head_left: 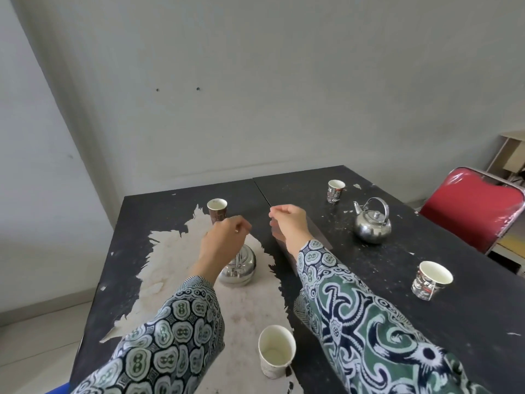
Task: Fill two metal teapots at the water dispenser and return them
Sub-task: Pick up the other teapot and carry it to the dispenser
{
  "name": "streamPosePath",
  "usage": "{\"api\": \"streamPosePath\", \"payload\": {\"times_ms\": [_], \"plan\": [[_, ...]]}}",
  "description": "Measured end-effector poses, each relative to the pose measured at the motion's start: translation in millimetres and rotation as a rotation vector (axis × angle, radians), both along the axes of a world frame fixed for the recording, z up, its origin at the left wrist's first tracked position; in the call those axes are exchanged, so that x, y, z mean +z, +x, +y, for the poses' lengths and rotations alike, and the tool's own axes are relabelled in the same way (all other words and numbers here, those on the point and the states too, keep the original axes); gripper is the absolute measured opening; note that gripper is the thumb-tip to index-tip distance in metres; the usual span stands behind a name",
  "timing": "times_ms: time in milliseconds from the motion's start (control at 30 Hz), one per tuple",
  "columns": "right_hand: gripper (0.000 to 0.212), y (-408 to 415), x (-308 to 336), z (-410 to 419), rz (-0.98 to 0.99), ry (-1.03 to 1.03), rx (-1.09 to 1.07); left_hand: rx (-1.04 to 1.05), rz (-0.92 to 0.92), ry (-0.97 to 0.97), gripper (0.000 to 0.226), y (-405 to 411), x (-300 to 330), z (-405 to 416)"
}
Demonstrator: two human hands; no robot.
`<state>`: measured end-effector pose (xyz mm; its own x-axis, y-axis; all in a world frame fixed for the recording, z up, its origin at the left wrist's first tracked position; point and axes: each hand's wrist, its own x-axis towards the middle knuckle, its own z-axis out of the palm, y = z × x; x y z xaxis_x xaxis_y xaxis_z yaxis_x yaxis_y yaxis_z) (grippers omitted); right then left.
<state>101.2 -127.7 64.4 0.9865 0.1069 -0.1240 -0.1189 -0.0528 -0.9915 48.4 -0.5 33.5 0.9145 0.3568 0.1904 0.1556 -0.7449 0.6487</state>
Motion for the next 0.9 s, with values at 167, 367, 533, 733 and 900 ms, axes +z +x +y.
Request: {"api": "streamPosePath", "payload": {"times_ms": [167, 367, 533, 733, 900], "plan": [[0.022, 23, 8, -55, -0.126, -0.102, 0.035, -0.021, -0.078, 0.033, 0.023, 16, 18, -60], [0.022, 77, 0, -152, -0.213, -0.219, 0.118, 0.048, -0.098, 0.068, 0.022, 50, 16, -142], [0.013, 134, -4, -231, -0.269, -0.336, 0.173, 0.13, -0.11, 0.111, 0.02, 89, 12, -202], [0.005, 205, -24, -287, -0.333, -0.508, 0.184, 0.104, -0.077, 0.241, 0.021, 140, -13, -239], [0.008, 265, -54, -300, -0.267, -0.552, 0.182, 0.02, 0.061, 0.303, 0.031, 191, -49, -258]]}}
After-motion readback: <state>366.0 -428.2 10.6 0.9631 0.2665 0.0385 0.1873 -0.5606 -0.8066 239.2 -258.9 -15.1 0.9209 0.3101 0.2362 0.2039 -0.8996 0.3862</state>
